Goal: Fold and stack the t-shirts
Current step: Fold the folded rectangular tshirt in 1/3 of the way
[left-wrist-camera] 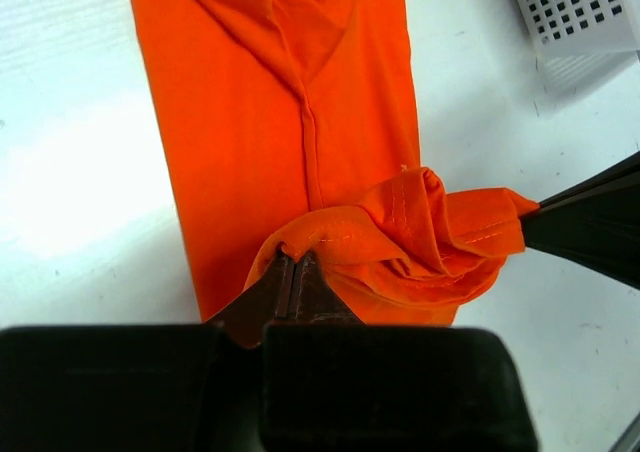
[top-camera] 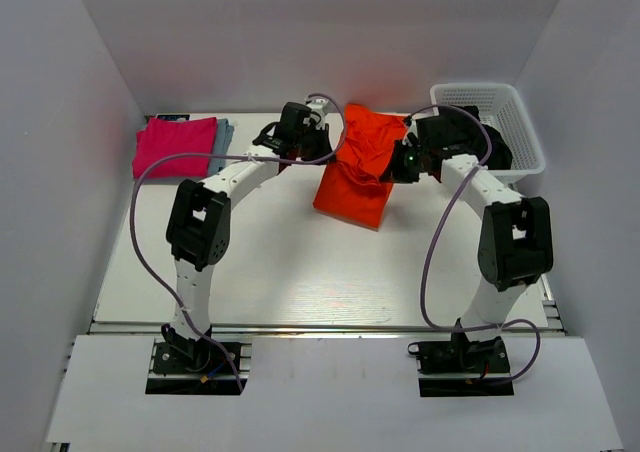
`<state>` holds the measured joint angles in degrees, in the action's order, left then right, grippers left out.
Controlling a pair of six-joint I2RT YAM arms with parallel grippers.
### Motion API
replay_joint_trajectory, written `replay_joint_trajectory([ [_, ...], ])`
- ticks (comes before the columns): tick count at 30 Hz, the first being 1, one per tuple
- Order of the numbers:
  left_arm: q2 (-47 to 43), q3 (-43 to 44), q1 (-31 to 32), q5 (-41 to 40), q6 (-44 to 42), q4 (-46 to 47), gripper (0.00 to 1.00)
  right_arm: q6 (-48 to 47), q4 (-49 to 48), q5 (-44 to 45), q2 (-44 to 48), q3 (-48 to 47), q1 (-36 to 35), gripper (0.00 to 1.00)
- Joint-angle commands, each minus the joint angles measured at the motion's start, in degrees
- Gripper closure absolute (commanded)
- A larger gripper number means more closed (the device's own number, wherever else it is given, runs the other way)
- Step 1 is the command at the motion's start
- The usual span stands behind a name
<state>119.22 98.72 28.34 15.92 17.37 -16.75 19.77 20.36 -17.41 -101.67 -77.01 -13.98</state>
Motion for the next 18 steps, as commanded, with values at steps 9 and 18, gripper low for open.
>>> replay_joint_trajectory([
  [9,7.7,11.05,-1.35,4.56,-2.16,0.05,1.0,-1.93,0.21,-5.43,-8.45,-10.08,3.34,1.0],
  [18,13.05,13.07,-1.36,4.56,-1.55,5.14,0.86,2.29,-1.63,-7.73,-17.94,-16.67,5.89,1.0],
])
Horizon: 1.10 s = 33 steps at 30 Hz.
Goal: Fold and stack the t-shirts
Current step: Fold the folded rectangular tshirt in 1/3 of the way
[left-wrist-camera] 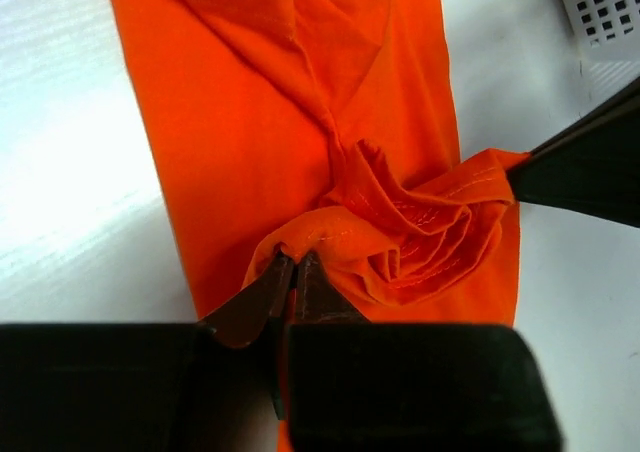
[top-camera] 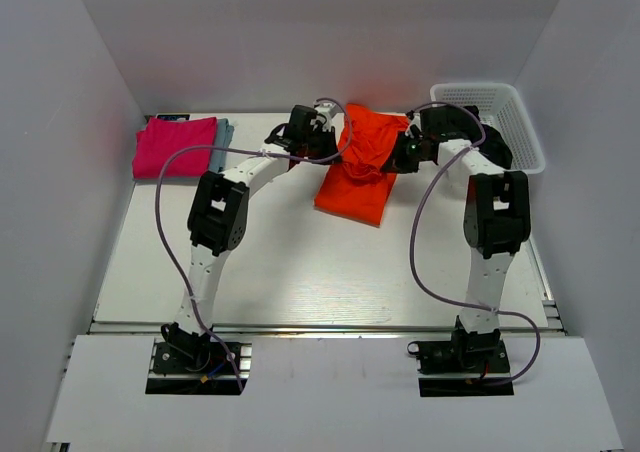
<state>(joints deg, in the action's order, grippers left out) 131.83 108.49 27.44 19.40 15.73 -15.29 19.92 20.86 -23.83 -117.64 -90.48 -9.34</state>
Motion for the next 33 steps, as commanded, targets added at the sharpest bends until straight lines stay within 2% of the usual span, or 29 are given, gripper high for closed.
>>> replay_joint_trajectory([
  [1,1.58,4.35,-0.98,1.08,0.79,3.69,0.83,3.27,-2.75,-2.69,-2.76,-4.17,1.52,1.0],
  [2,1.59,4.36,-0.99,-0.4,1.32,4.73,0.79,3.45,-3.37,-2.79,-5.38,-5.92,1.7,0.99],
  [3,2.37,5.06,-1.6,-0.94,1.93,5.44,0.67,3.63,-3.55,-3.06,-6.18,-6.64,2.31,0.93],
  [5,3.77,6.72,-2.21,-3.21,2.47,6.49,0.41,4.16,-3.37,-2.97,-8.55,-10.13,3.19,0.82],
  [6,4.39,7.61,-2.22,-3.23,2.47,6.5,0.31,4.07,-2.85,-3.06,-8.65,-10.94,3.45,0.82],
  [7,4.92,10.05,-2.74,-3.23,2.47,5.8,0.18,2.94,-2.67,-2.71,-8.04,-11.73,3.63,0.76],
  [8,5.45,11.3,-3.27,-3.23,2.47,5.1,0.01,2.23,-2.67,-1.23,-7.26,-11.39,3.63,0.66],
  [9,5.45,12.27,-3.27,-2.53,2.47,3.88,0.0,1.7,-2.84,-0.26,-5.42,-10.95,3.63,0.3],
  [10,5.46,12.8,-3.27,-1.91,2.47,3.34,0.0,-0.91,-3.71,0.45,-3.23,-9.47,3.2,0.14],
  [11,4.93,12.8,-3.88,-1.91,2.47,3.34,0.0,-1.55,-4.16,0.54,-1.99,-7.71,3.02,0.1],
  [16,-2.44,1.5,-3.89,-0.68,1.24,4.65,0.0,-5.85,-7.06,-4.63,6.53,0.73,1.53,0.1],
  [20,-8.42,-5.73,-3.89,-2.17,0.09,2.46,0.0,-8.05,-8.29,-9.38,7.52,4.34,-0.93,0.1],
  [23,-12.9,-12.75,-3.89,-3.75,-0.43,1.05,0.0,-7.71,-10.22,-17.36,4.72,3.47,-3.39,0.1],
  [28,-20.37,-21.55,-3.36,-4.37,-0.43,1.57,0.0,-5.78,-11.89,-20.46,-3.35,-3.29,-6.3,0.1],
  [33,-22.85,-27.09,-3.36,-5.68,-0.43,-0.35,0.0,-3.93,-13.39,-15.55,-10.12,-9.36,-8.14,0.1],
])
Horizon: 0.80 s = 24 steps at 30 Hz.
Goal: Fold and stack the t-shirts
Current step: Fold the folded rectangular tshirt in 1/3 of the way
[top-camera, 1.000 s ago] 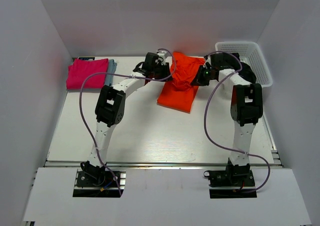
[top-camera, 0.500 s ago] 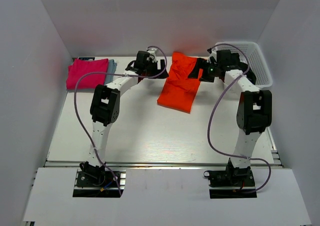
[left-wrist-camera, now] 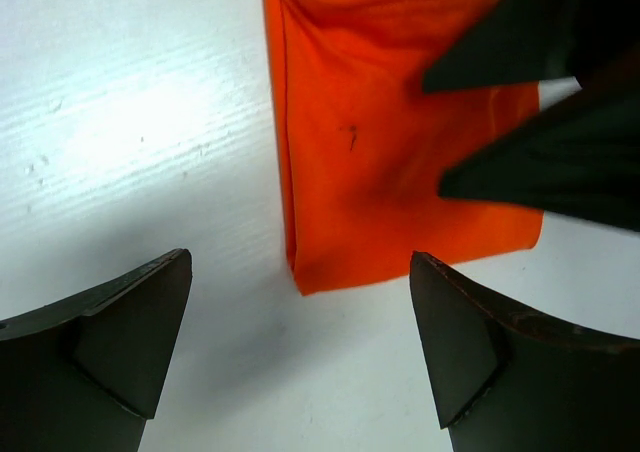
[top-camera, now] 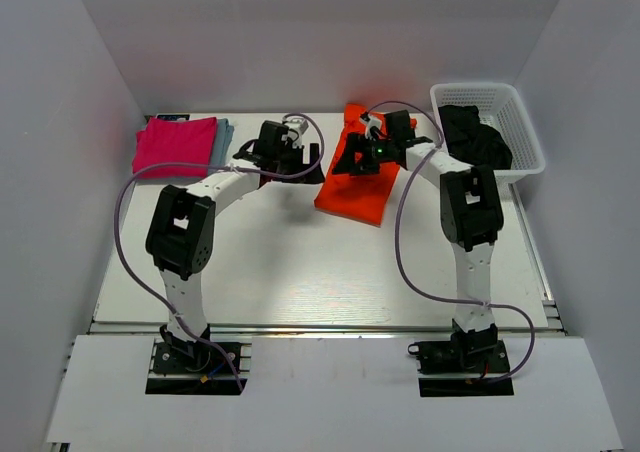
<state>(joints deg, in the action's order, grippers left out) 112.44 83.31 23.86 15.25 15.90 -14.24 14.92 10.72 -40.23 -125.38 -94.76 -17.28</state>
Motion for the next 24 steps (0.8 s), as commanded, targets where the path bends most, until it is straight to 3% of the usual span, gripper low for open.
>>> replay_joint_trajectory([
  [1,-3.46,-1.92,0.23,-1.53,-0.61,-1.93,0.0,1.6,-4.03,1.55,-3.02,-5.52,-0.21,0.1],
  [8,-1.71,-1.84,0.75,-1.53,-1.66,-3.86,0.0,15.03,-15.81,13.49,-9.0,-5.0,1.63,0.1],
  [14,0.75,-0.26,0.75,-0.3,-2.81,-4.39,0.0,24.19,-26.8,6.94,-12.16,-1.74,2.95,0.1],
  [18,1.98,0.36,1.28,0.92,-3.33,-3.61,0.0,21.66,-27.25,-0.35,-10.85,-4.55,3.13,0.1],
  [24,5.42,3.53,1.28,1.98,-3.33,-1.85,0.0,10.68,-21.71,-0.21,0.83,-0.97,1.72,0.1],
])
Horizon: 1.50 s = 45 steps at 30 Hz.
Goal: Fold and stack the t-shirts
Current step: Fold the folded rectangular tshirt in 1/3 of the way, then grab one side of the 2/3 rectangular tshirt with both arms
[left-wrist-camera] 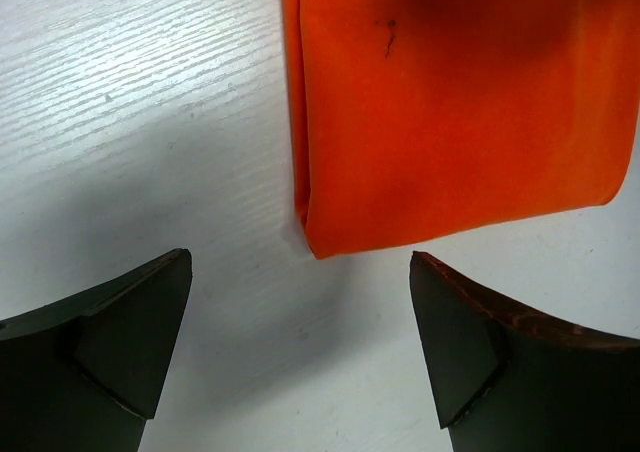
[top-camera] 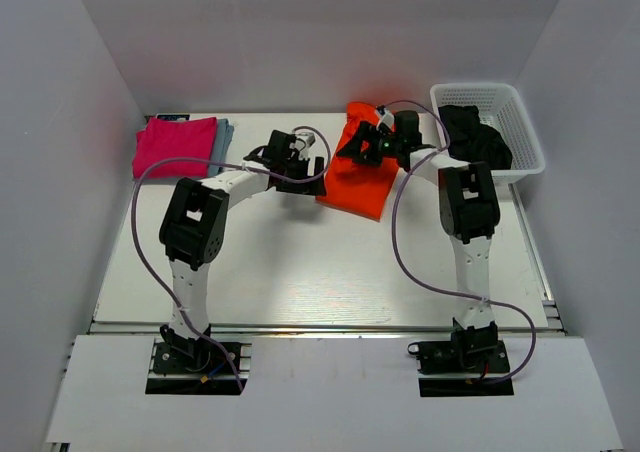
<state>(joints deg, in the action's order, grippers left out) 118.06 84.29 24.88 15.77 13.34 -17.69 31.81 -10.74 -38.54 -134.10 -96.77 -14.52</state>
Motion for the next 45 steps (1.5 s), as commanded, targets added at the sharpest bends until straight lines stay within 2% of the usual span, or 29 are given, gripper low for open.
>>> replay_joint_trajectory([
  [1,-0.2,2.54,0.25,1.46,-0.78,2.13,0.0,-7.19,0.1,-1.19,12.87,6.02,-1.03,0.1],
  [3,0.5,2.54,0.25,1.46,-0.78,2.93,0.0,-7.82,1.77,1.97,17.46,9.66,-1.12,0.1],
  [6,2.09,2.54,0.78,2.6,-0.78,4.07,0.06,-9.22,3.18,7.07,26.76,22.11,-0.6,0.1],
  [8,3.75,2.54,0.78,4.44,-0.78,4.07,0.11,-9.66,4.15,9.54,29.15,29.13,-0.68,0.1],
  [12,4.98,2.63,1.92,6.03,-1.3,5.29,0.18,-10.02,9.42,12.26,35.99,37.17,-0.42,0.1],
  [14,4.99,2.63,1.92,6.03,-1.82,5.3,0.25,-9.32,8.11,13.92,38.55,43.38,-0.33,0.1],
  [15,5.51,2.11,1.92,6.03,-1.83,5.3,0.33,-8.7,7.85,14.28,39.44,44.55,-0.33,0.1],
  [18,5.51,0.88,2.44,5.5,-1.83,5.3,0.41,-7.3,7.58,14.82,39.45,47.81,0.02,0.1],
  [19,5.51,0.87,2.45,5.5,-1.83,5.82,0.51,-7.03,6.8,14.81,38.49,48.43,0.2,0.11],
  [26,6.04,0.35,2.45,4.97,-1.83,5.83,0.78,-2.99,0.82,13.4,34.0,49.84,0.55,0.29],
  [29,6.04,0.35,2.45,4.97,-1.83,5.83,0.83,-2.81,0.2,14.46,33.03,49.66,0.9,0.41],
  [32,6.04,0.35,2.45,5.49,-1.83,5.83,0.84,-3.07,-0.15,17.36,33.03,49.57,0.9,0.41],
  [35,5.51,-0.18,2.45,5.5,-1.83,5.83,0.84,-3.25,-0.42,19.03,32.16,48.78,1.08,0.48],
  [37,5.51,-0.18,2.45,5.5,-1.3,5.83,0.84,-3.34,-1.38,19.38,31.54,48.78,1.08,0.48],
  [41,4.9,-0.71,2.45,6.02,-1.3,5.83,0.84,-4.12,-1.12,18.16,29.87,47.03,1.08,0.61],
  [44,4.9,-0.71,2.45,6.55,-1.3,5.3,0.84,-4.3,-3.23,16.76,30.13,47.81,0.99,0.67],
  [45,4.9,-0.71,2.45,6.55,-1.3,5.3,0.84,-4.48,-3.84,16.05,30.22,48.08,1.08,0.78],
])
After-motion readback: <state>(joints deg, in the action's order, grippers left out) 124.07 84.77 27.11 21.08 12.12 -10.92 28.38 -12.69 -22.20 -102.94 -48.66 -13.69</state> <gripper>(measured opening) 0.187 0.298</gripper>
